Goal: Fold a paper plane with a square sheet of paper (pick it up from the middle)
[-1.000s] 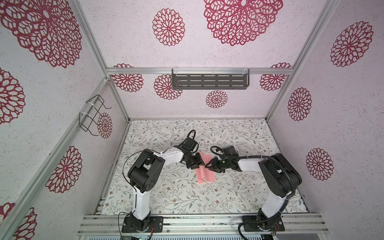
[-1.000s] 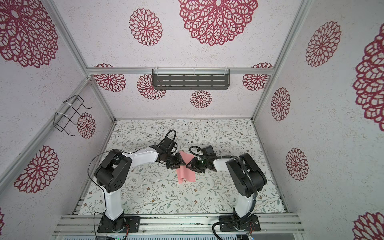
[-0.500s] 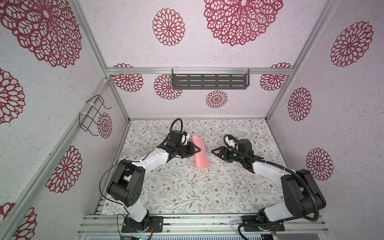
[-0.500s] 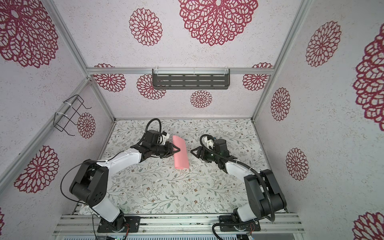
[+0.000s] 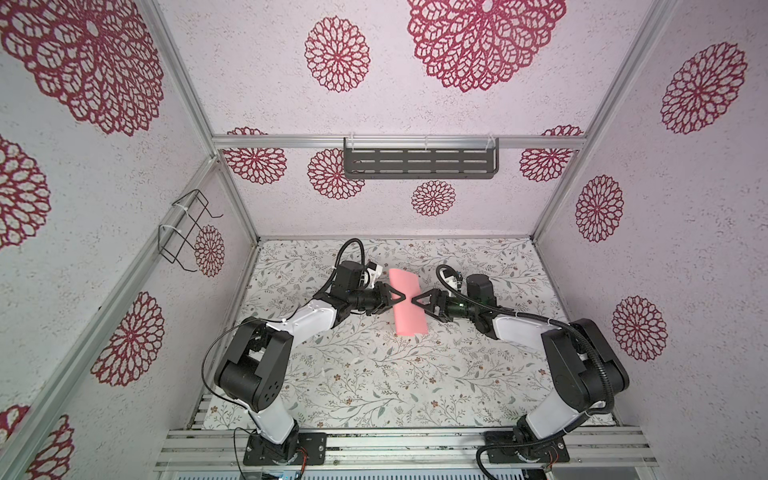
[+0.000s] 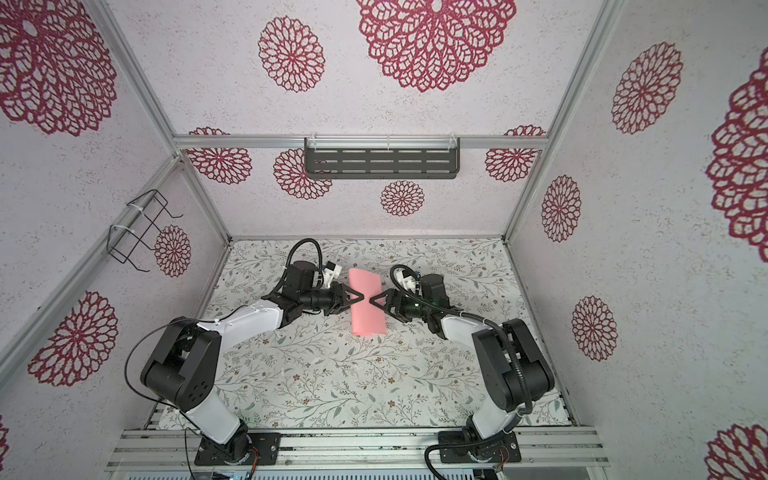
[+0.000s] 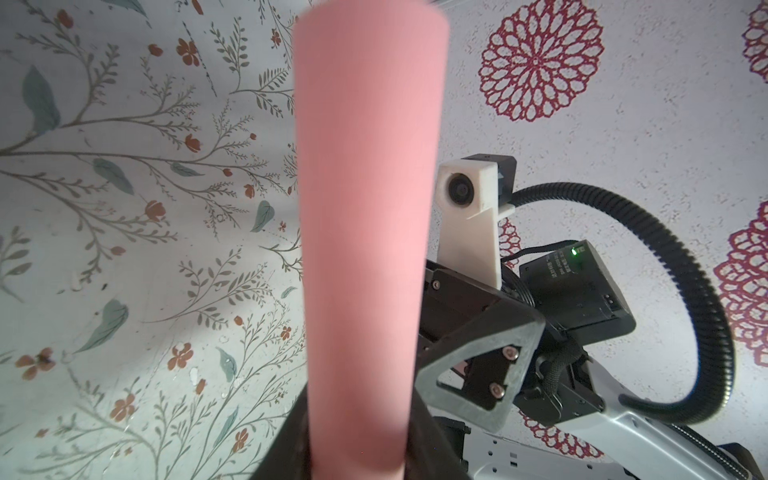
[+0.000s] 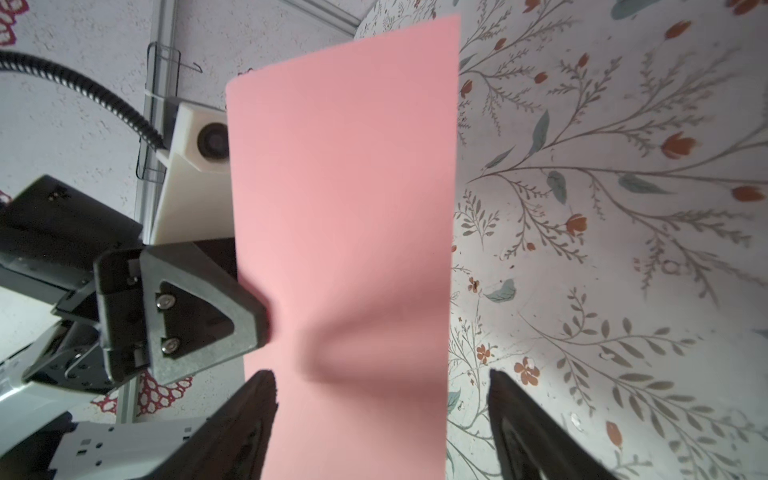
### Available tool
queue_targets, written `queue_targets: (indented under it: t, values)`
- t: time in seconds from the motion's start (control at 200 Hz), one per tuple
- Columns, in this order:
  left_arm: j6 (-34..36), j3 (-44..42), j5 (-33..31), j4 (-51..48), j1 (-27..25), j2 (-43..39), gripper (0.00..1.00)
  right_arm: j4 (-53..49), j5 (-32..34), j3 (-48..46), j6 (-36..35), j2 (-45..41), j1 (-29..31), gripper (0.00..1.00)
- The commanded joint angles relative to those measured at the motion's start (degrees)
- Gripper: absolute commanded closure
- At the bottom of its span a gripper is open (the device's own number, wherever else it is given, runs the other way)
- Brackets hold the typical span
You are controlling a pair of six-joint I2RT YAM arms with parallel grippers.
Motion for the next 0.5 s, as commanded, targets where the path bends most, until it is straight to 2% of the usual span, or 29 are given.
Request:
queue_targets:
  t: [0.0, 0.26, 0.495]
  values:
    - [0.20, -0.19, -0.58, -0.97, 0.76, 1.07, 0.68, 5.24, -2.89, 1.35, 1.82, -1.26, 0.19, 0.24]
    - [1.16, -0.10, -1.30, -3.67, 0.94, 1.99, 0.69, 3.43, -2.25, 1.67, 1.08, -1.27, 0.01, 0.53]
    - [4.80, 0.91, -1.94, -8.49, 1.12, 2.86, 0.69, 2.39, -1.81, 1.96, 0.38, -0.57, 0.02, 0.63]
